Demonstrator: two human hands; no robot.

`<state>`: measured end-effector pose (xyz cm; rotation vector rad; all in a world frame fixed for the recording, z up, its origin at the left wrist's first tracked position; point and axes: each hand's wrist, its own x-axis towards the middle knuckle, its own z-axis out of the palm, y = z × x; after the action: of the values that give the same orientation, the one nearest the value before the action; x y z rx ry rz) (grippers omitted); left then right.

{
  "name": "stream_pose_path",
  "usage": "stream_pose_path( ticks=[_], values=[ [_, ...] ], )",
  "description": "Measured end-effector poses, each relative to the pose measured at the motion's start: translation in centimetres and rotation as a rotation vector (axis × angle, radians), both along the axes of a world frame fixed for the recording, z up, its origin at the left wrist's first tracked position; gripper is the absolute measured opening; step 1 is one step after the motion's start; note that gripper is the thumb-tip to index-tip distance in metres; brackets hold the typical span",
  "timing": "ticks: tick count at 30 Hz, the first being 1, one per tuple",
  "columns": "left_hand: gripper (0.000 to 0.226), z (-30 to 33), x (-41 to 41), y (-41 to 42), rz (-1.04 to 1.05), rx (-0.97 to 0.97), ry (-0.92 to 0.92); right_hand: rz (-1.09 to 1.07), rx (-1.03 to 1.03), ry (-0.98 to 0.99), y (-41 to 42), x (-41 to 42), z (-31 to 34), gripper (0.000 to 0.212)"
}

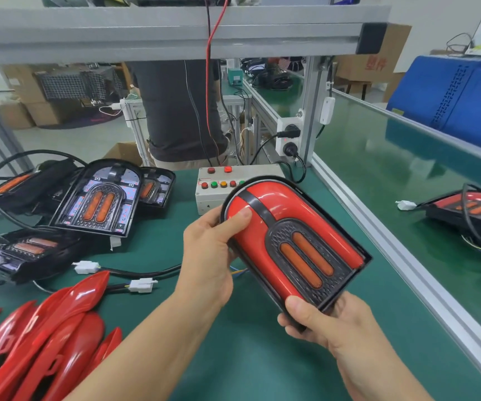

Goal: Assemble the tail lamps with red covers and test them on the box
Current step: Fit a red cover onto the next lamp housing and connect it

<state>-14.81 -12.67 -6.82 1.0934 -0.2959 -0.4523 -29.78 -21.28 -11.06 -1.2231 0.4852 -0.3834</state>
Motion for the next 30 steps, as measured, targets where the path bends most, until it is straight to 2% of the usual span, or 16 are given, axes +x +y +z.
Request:
stream_pose_path(
  ticks=[5, 9, 12, 13, 15, 17, 18, 21, 22, 24, 26, 28, 30],
  values=[
    [0.015, -0.6, 0.0, -0.7, -0.039, 0.032, 0.07, -0.065, -0.01, -0.002, 0.3, 0.6, -0.9, 0.053],
    [0.034, -1.5, -1.7, -1.6, -0.112, -0.081, 0.129, -0.099, -0.083, 0.001, 0.0, 0.9, -1.4, 0.051],
    [0.036, -2.0, -2.8, -2.3, -0.141, -0.115, 0.149, -0.077, -0.141, 0.049, -0.2, 1.0, -1.4, 0.051],
    [0.035, -2.1, -2.6, -2.4, -0.142, -0.124, 0.161, -0.065, -0.17, 0.091, -0.4, 0.9, -1.1, 0.054],
    [0.035, -1.5, -1.3, -2.1, -0.182, -0.157, 0.208, -0.121, -0.238, 0.14, -1.6, 0.2, -0.6, 0.079],
    [0.04, -0.7, 0.2, -1.5, -0.275, -0.154, 0.241, -0.2, -0.223, 0.057, -3.3, -0.5, 0.1, 0.097],
    [0.044, -0.4, 0.6, -1.2, -0.338, -0.125, 0.242, -0.19, -0.171, -0.02, -3.8, -0.6, 0.5, 0.094],
    [0.038, 0.3, 0.4, -1.4, -0.552, -0.046, 0.164, 0.084, 0.054, -0.201, -3.9, 0.0, 1.9, 0.055],
    [0.034, 0.5, 0.2, -1.7, -0.594, -0.04, 0.119, 0.195, 0.091, -0.238, -3.4, 0.3, 2.3, 0.054],
    [0.031, 1.0, -0.1, -2.5, -0.622, -0.019, 0.046, 0.319, 0.146, -0.312, -2.8, 0.7, 2.0, 0.069],
    [0.04, 1.3, -0.3, -3.3, -0.628, 0.041, -0.004, 0.365, 0.179, -0.414, -2.6, 0.6, 1.9, 0.076],
    [0.045, 1.5, -0.8, -3.7, -0.63, 0.107, -0.038, 0.35, 0.194, -0.461, -1.9, 1.0, 2.1, 0.081],
    [0.039, 1.5, -0.8, -4.0, -0.603, 0.189, -0.14, 0.283, 0.283, -0.495, -1.8, 1.4, 2.3, 0.097]
  ],
)
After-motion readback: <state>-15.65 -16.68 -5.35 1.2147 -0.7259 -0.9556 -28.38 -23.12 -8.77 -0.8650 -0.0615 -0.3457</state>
